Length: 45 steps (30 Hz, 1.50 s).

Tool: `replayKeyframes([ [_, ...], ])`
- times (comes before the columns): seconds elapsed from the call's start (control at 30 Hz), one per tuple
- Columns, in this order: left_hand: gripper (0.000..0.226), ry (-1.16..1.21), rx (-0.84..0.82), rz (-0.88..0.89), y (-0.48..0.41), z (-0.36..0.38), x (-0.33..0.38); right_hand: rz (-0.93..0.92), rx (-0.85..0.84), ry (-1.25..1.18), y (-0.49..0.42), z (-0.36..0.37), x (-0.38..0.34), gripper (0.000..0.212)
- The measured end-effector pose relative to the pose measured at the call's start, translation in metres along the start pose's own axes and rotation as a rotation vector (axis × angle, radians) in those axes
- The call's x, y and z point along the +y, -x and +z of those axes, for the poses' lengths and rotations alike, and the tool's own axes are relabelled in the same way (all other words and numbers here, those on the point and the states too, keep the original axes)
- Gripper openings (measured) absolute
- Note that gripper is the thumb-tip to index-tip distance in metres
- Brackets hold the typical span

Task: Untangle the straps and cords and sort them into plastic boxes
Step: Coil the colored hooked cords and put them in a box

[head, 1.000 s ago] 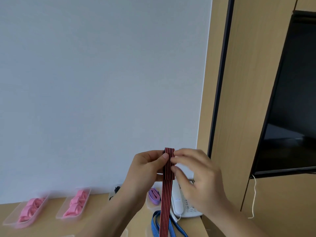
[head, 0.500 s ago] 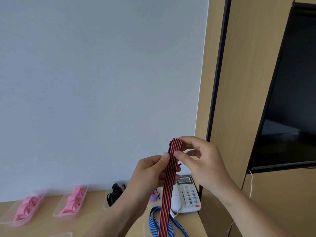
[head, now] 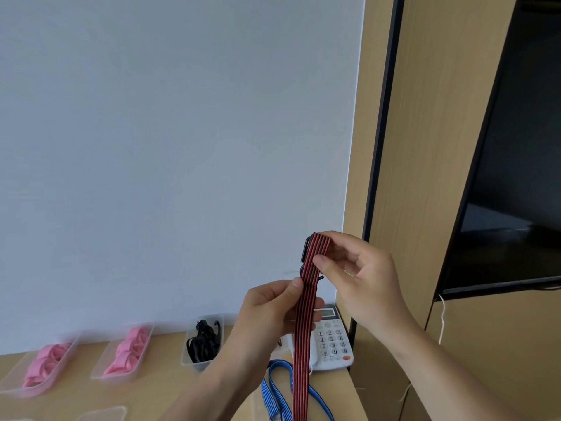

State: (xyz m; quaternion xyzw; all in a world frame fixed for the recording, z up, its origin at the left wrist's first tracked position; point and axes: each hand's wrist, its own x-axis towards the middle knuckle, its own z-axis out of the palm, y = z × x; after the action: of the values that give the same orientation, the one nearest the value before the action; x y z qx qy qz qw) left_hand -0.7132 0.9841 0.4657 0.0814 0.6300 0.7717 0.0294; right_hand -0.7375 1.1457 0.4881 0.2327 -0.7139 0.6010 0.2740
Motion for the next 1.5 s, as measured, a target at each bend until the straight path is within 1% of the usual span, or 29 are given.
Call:
replayKeyframes([
  [0.17,0.034,-0.001,0.022,0.002,-0.004,0.002,-0.008,-0.03,-0.023,0.046,0.001,-0.003,0.001,0.03],
  [0.33,0.033,-0.013,0.028,0.006,-0.006,0.002,-0.008,-0.08,-0.021,0.107,0.001,-0.006,0.002,0.029],
  [0.4,0.032,-0.007,0.034,-0.018,-0.006,0.003,-0.005,-0.151,-0.002,0.168,0.003,-0.005,0.0,0.028],
  [0.47,0.031,0.02,0.026,-0.074,-0.006,0.002,-0.001,-0.277,0.025,0.262,0.006,-0.003,-0.002,0.028],
  [0.57,0.041,0.084,-0.007,-0.204,-0.005,-0.002,0.003,-0.46,0.047,0.392,0.013,0.001,0.0,0.026],
  [0.67,0.049,0.064,-0.027,-0.258,-0.004,-0.003,0.005,-0.515,0.055,0.429,0.021,0.003,0.007,0.026],
  [0.8,0.044,0.093,-0.029,-0.227,-0.008,-0.007,0.01,-0.582,0.034,0.434,0.035,0.003,0.018,0.034],
  [0.97,0.033,0.054,-0.05,-0.141,-0.01,-0.012,0.01,-0.652,-0.013,0.462,0.04,0.006,0.022,0.022],
  [1.03,0.029,0.045,-0.043,-0.128,-0.011,-0.013,0.01,-0.655,-0.036,0.488,0.041,0.007,0.02,0.024],
  [1.13,0.024,0.024,-0.025,-0.092,-0.012,-0.014,0.013,-0.625,-0.1,0.494,0.046,0.005,0.016,0.029],
  [1.2,0.025,-0.01,-0.027,-0.064,-0.011,-0.014,0.014,-0.562,-0.051,0.415,0.047,0.004,0.013,0.022],
  [1.23,0.025,-0.032,-0.029,-0.05,-0.011,-0.013,0.013,-0.509,0.006,0.387,0.045,0.005,0.01,0.02],
  [1.27,0.025,-0.05,-0.027,-0.036,-0.01,-0.013,0.012,-0.427,0.065,0.373,0.042,0.005,0.008,0.023],
  [1.3,0.024,-0.065,-0.022,-0.023,-0.01,-0.013,0.012,-0.306,0.087,0.349,0.039,0.005,0.006,0.031],
  [1.33,0.023,-0.078,-0.017,-0.008,-0.009,-0.013,0.013,-0.154,0.044,0.308,0.035,0.004,0.003,0.037],
  [1.4,0.02,-0.106,-0.02,0.026,-0.009,-0.011,0.014,0.125,-0.167,0.186,0.024,0.0,0.0,0.039],
  [1.43,0.019,-0.116,-0.024,0.039,-0.009,-0.01,0.015,0.186,-0.255,0.15,0.02,-0.002,-0.001,0.036],
  [1.47,0.017,-0.119,-0.026,0.048,-0.008,-0.009,0.016,0.194,-0.295,0.155,0.016,-0.004,-0.001,0.032],
  [1.5,0.017,-0.112,-0.026,0.053,-0.008,-0.008,0.016,0.182,-0.297,0.166,0.012,-0.006,-0.002,0.03],
])
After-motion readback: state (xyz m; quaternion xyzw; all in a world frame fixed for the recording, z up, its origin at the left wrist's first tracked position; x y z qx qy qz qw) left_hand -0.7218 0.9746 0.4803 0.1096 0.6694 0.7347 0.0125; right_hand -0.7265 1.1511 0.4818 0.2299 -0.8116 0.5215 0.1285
